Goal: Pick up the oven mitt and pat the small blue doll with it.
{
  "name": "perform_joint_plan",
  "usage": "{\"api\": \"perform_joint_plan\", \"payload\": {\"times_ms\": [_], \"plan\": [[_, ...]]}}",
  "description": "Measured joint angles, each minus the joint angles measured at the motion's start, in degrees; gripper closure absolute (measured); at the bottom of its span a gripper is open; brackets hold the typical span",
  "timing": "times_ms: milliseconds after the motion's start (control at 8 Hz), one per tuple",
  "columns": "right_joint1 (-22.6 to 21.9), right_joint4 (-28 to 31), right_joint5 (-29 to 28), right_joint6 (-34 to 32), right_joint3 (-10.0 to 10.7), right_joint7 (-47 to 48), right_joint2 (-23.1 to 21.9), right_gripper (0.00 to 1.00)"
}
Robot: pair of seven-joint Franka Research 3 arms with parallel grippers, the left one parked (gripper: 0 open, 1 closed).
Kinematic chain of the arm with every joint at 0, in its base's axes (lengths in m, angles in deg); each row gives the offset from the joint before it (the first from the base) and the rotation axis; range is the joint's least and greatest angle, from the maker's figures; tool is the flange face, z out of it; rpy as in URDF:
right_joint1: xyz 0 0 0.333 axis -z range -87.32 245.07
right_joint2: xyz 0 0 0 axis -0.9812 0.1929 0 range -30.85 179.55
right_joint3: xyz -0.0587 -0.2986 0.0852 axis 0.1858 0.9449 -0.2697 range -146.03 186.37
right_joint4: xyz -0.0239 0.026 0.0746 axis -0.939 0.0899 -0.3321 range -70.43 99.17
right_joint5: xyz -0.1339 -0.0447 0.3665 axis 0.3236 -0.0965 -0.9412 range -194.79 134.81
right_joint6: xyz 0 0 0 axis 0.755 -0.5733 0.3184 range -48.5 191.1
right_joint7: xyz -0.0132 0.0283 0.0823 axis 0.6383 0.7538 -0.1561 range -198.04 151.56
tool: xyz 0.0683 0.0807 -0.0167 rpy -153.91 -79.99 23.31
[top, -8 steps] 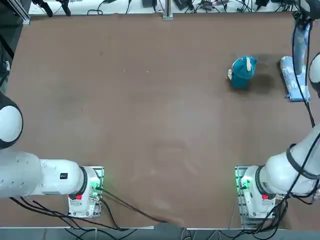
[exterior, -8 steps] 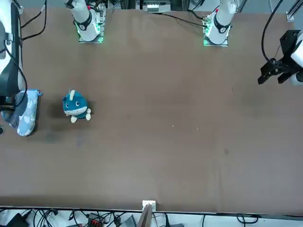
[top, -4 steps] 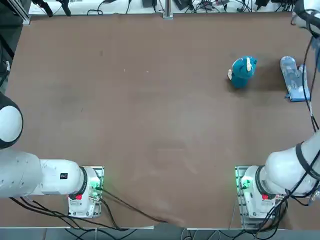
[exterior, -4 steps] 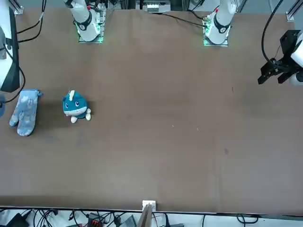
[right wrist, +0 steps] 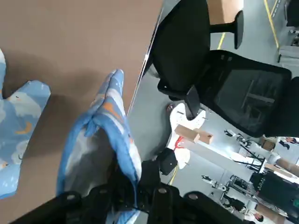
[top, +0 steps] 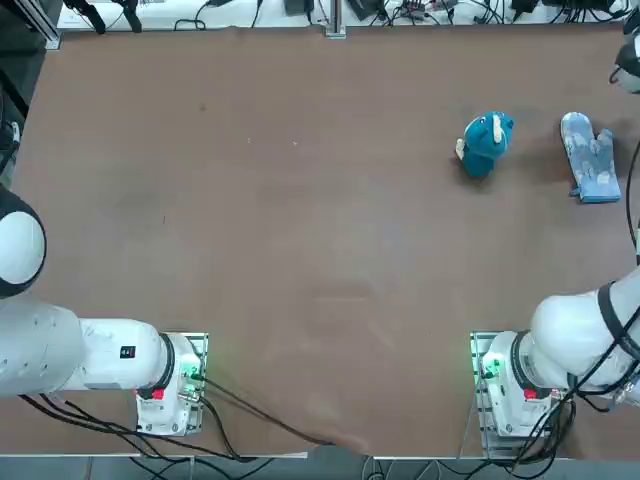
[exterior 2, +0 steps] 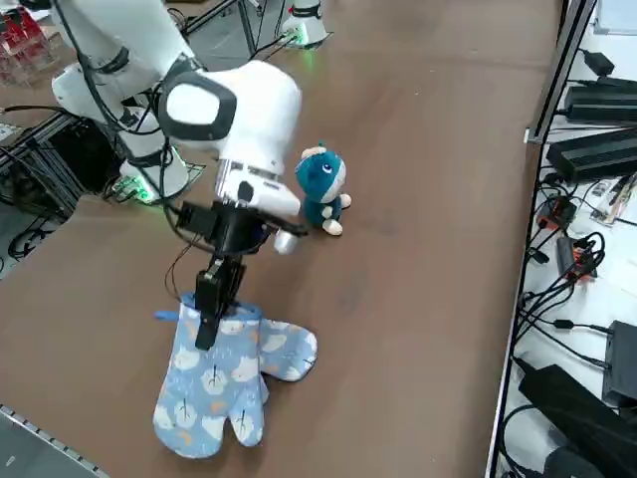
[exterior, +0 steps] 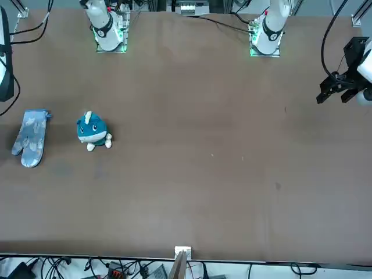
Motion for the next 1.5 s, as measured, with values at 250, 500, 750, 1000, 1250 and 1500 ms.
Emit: {"api": "perform_joint_plan", "payload": {"times_ms": [250, 500, 750, 1000, 1250, 1500], "plan": [[0.4, 0.9, 0.1, 0.7, -0.3, 0.5, 2.1, 0.96], [0.1, 3.4, 0.1, 0.7, -1.2, 3.9, 3.3, 0.96], [-1.7, 6.5, 0.1, 0.7, -1.8, 9.4, 3.8, 0.96], [-4.2, 8.5, 0.1, 0.7, -1.8, 13.0, 3.8, 0.96], [-5.5, 9.6, 0.1, 0.6, -1.8, 16.2, 4.1, 0.96], [-6.0, 9.9, 0.1, 0.6, -1.8, 18.6, 5.2, 0.96]]}}
